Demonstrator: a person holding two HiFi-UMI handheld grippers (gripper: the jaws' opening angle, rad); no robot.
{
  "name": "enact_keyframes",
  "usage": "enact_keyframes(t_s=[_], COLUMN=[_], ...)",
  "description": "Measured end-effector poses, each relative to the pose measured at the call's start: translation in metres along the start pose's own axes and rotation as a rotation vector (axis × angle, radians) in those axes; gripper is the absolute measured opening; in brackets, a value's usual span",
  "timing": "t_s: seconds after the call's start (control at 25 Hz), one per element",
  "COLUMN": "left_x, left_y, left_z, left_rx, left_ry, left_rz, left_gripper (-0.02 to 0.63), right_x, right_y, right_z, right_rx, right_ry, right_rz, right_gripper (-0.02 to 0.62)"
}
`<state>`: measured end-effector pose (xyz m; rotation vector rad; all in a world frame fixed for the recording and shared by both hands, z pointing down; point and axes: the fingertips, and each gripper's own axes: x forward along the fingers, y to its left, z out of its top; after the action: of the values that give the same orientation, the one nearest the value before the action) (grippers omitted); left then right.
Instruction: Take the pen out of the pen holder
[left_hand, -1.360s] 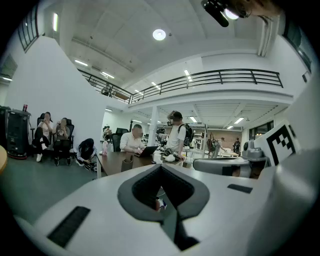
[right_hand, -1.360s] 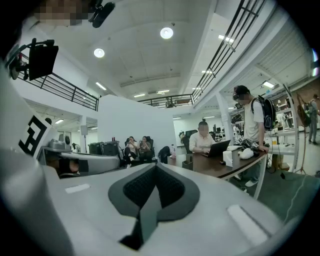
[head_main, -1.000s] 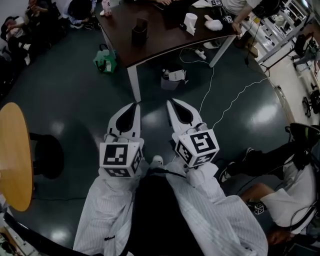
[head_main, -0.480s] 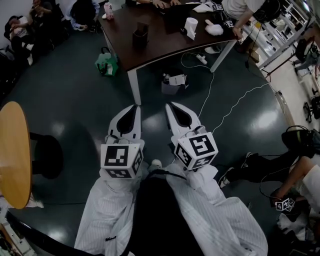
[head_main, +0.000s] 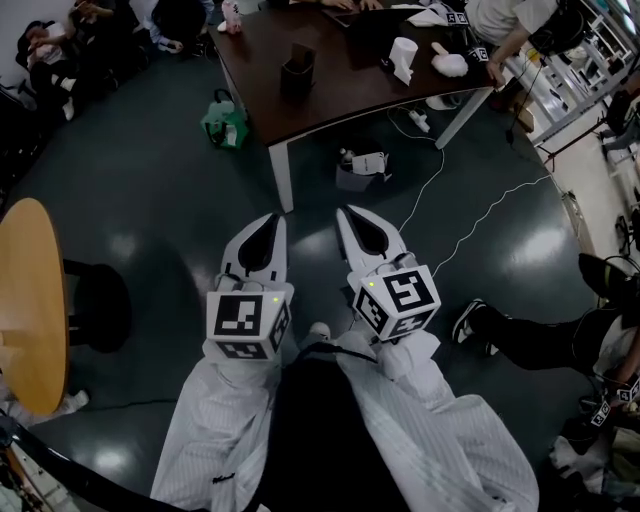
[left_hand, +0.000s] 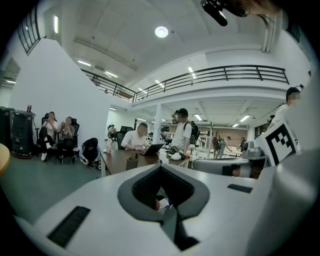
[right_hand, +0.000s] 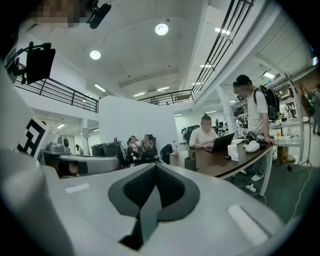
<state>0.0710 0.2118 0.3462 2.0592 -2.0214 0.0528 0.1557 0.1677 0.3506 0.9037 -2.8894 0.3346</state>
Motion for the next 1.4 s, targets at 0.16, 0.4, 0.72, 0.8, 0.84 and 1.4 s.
enact_keyframes(t_s=[0.16, 0.4, 0.72, 0.8, 0.84, 1.4], left_x=[0.031, 0.096, 0.165, 0.184, 0.195, 0.399], left_y=[0.044, 0.124, 0.192, 0.2, 0.205, 0.224], left_z=[0.003, 0.036, 0.056, 0.05, 0.046, 0.062], left_rx=[0.007, 0.034, 0.039, 0.03, 0.023, 0.031], left_ry=[0.017, 0.018, 0.074, 0.1, 0.113, 0.16], left_rz=[-0.015, -0.085, -0.196, -0.214, -0.22, -0.253], left_gripper=[0.003, 0.003, 0.003, 0.003, 0.003, 0.003], right_x=[0.052, 0.154, 0.242, 0.259, 0.268, 0.392], right_y=[-0.008, -0.019, -0.034, -0.045, -0.051, -0.2], right_z=[0.0, 0.021, 0.036, 0.032, 0.028, 0.049], right_rx=[0.015, 0.016, 0.049, 0.062, 0.064, 0.082], right_ry=[0.001, -0.019, 0.003, 0.026, 0.039, 0.065], right_rz=[-0.033, -0.108, -0.227, -0.254, -0.265, -0.31], right_gripper=[0.002, 0.002, 0.002, 0.002, 0.002, 0.003])
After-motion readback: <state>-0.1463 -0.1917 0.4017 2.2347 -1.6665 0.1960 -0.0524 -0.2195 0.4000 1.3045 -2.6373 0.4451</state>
